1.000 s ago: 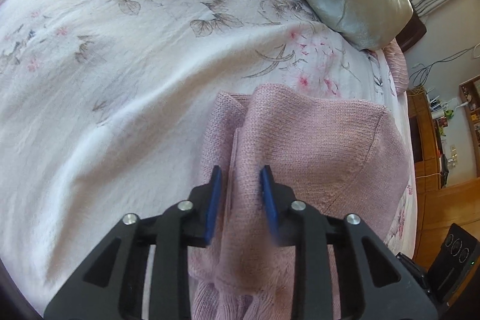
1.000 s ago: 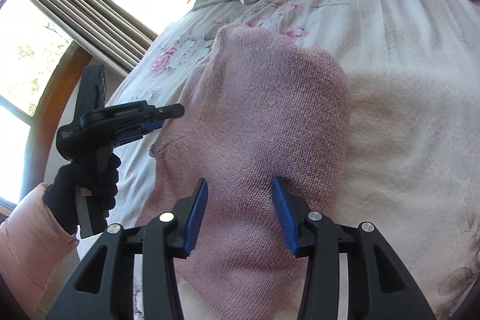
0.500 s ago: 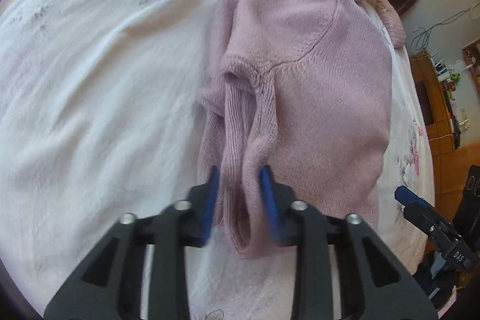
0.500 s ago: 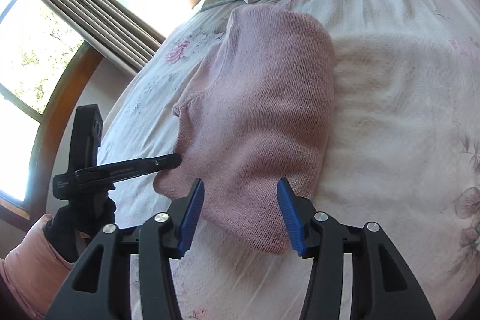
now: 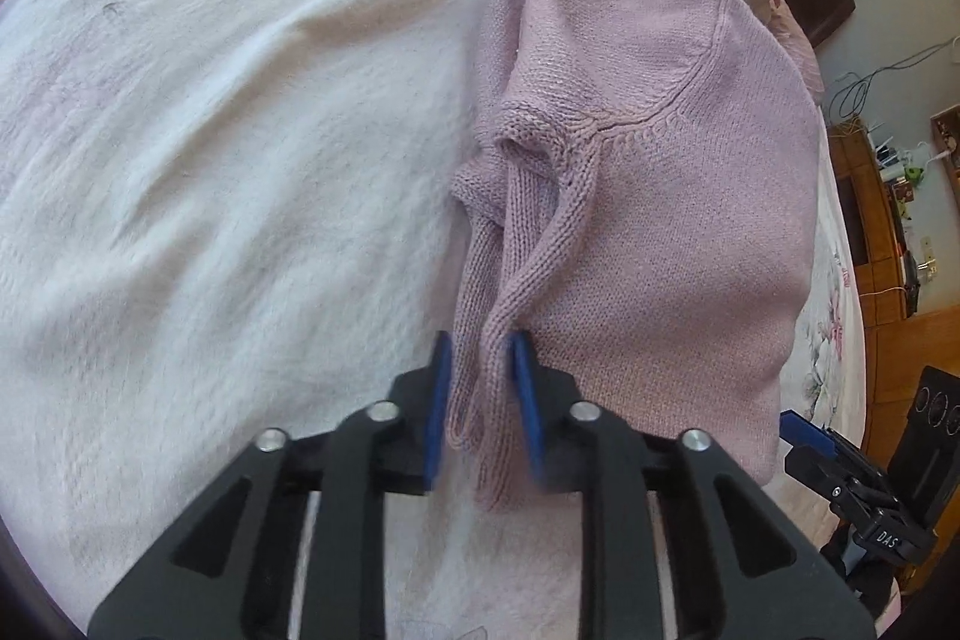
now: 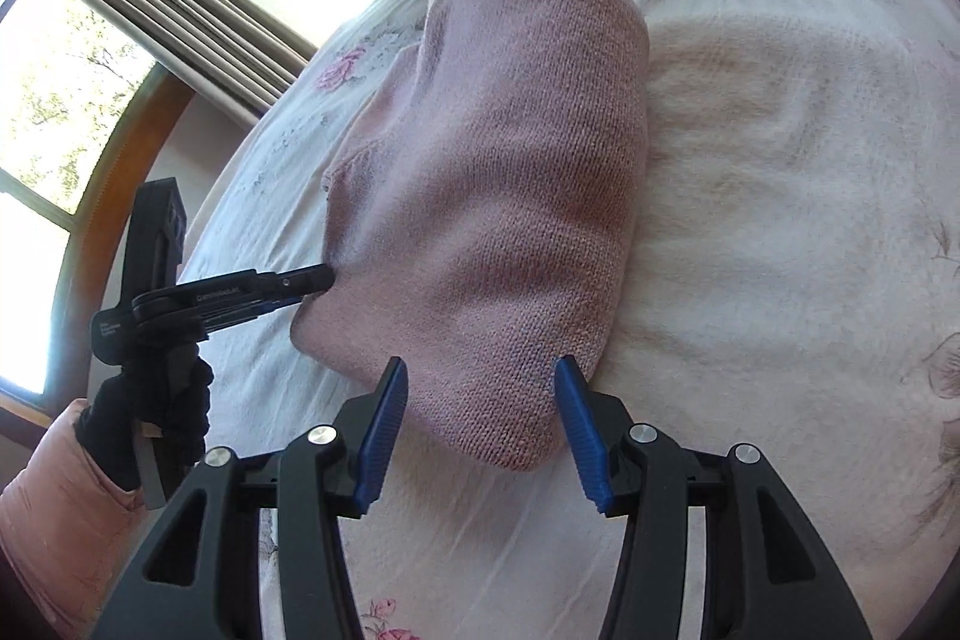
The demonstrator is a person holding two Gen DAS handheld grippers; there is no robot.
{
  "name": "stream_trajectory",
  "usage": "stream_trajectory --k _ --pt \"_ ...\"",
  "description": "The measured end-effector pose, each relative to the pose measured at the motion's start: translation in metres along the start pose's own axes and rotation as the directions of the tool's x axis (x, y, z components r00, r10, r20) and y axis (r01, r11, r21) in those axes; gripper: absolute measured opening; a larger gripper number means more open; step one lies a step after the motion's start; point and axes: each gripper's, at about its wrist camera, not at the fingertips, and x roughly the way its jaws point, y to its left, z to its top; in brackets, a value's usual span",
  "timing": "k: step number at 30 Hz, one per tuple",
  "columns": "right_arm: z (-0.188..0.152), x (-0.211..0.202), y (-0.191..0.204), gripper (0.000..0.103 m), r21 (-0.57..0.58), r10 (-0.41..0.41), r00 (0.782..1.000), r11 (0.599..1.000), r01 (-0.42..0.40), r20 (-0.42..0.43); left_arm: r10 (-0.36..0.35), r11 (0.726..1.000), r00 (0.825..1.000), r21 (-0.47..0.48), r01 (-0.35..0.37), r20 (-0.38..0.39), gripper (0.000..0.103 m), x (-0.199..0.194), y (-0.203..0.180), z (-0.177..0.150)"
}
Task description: Fold small clothes
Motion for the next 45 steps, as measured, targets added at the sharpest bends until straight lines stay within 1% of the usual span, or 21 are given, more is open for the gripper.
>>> stream_trajectory --k 2,3,5,8,10,14,19,21,24,27,29,30,31,33,35,36,37,38,39,40,45 --pt "0.004 -0.01 -0.005 0.056 0.014 0.012 1.0 1.0 -0.012 0.025 -0.032 0.999 0.999 0.009 0.032 0.024 0.058 -0.009 -0.005 0.004" --pt "0.006 -0.014 -0.008 0.057 0.023 0.018 0.999 1.0 -0.019 0.035 -0.041 0.999 0.999 0.012 0.041 0.026 0.066 -0.011 -0.008 0.008" --pt "0.012 -0.019 -0.011 0.057 0.03 0.018 0.999 0.999 -0.02 0.05 -0.035 0.999 0.999 0.033 0.034 0.019 0.074 -0.008 -0.014 0.017" --pt "0.02 -0.021 -0.012 0.057 0.026 0.014 0.998 1.0 -0.016 0.061 -0.001 0.998 1.0 0.059 0.001 -0.001 0.077 0.007 -0.018 0.032" --pt "0.025 -0.02 -0.01 0.057 0.018 0.009 0.998 1.0 -0.011 0.061 -0.009 0.999 1.0 0.047 0.01 -0.029 0.077 0.02 -0.013 0.041" --pt "0.034 -0.017 -0.011 0.057 0.01 0.009 0.998 1.0 -0.01 0.057 -0.112 0.994 0.993 -0.007 0.112 -0.042 0.077 0.035 -0.002 0.053" --pt "0.047 -0.008 -0.019 0.062 0.043 0.031 0.998 0.999 -0.033 0.057 -0.204 0.979 0.975 -0.033 0.202 -0.082 0.078 0.055 -0.003 0.061" --pt "0.054 -0.002 -0.027 0.068 0.079 0.048 0.997 0.996 -0.052 0.053 -0.221 0.975 0.972 -0.035 0.219 -0.085 0.084 0.06 -0.006 0.063" --pt "0.062 0.012 -0.042 0.072 0.153 0.075 0.996 0.985 -0.081 0.04 -0.238 0.971 0.967 -0.029 0.236 -0.089 0.09 0.068 -0.009 0.065" --pt "0.071 0.03 -0.057 0.075 0.215 0.106 0.994 0.971 -0.106 0.01 -0.257 0.966 0.962 -0.024 0.256 -0.087 0.092 0.075 -0.012 0.068" --pt "0.075 0.044 -0.065 0.075 0.252 0.149 0.989 0.957 -0.143 -0.006 -0.282 0.959 0.955 -0.021 0.281 -0.087 0.092 0.077 -0.012 0.069" --pt "0.076 0.051 -0.069 0.079 0.277 0.179 0.984 0.946 -0.17 -0.01 -0.293 0.956 0.953 -0.023 0.292 -0.083 0.089 0.077 -0.012 0.069" --pt "0.076 0.059 -0.074 0.083 0.312 0.222 0.975 0.927 -0.208 -0.011 -0.313 0.95 0.946 -0.03 0.312 -0.08 0.083 0.078 -0.011 0.07" --pt "0.074 0.074 -0.085 0.085 0.394 0.294 0.956 0.878 -0.271 0.004 -0.382 0.924 0.921 -0.061 0.378 -0.078 0.059 0.081 -0.008 0.066" --pt "0.072 0.081 -0.092 0.082 0.442 0.346 0.937 0.835 -0.327 0.039 -0.428 0.903 0.9 -0.086 0.422 -0.077 0.046 0.085 -0.008 0.063" --pt "0.072 0.082 -0.092 0.076 0.453 0.365 0.93 0.822 -0.346 0.049 -0.442 0.895 0.894 -0.095 0.435 -0.068 0.042 0.085 -0.008 0.062" --pt "0.072 0.081 -0.092 0.072 0.462 0.383 0.922 0.808 -0.365 0.057 -0.457 0.887 0.887 -0.104 0.45 -0.059 0.041 0.085 -0.007 0.062" --pt "0.071 0.078 -0.092 0.062 0.463 0.402 0.913 0.798 -0.386 0.069 -0.478 0.875 0.877 -0.113 0.47 -0.049 0.039 0.084 -0.005 0.061" --pt "0.071 0.074 -0.091 0.056 0.453 0.417 0.905 0.793 -0.407 0.082 -0.5 0.862 0.865 -0.12 0.492 -0.04 0.037 0.082 -0.003 0.058" --pt "0.071 0.068 -0.09 0.054 0.436 0.422 0.903 0.799 -0.415 0.087 -0.519 0.85 0.854 -0.122 0.512 -0.031 0.037 0.079 -0.003 0.056" --pt "0.072 0.031 -0.078 0.047 0.341 0.436 0.895 0.83 -0.441 0.095 -0.573 0.817 0.819 -0.076 0.572 0.002 0.034 0.054 -0.021 0.042"
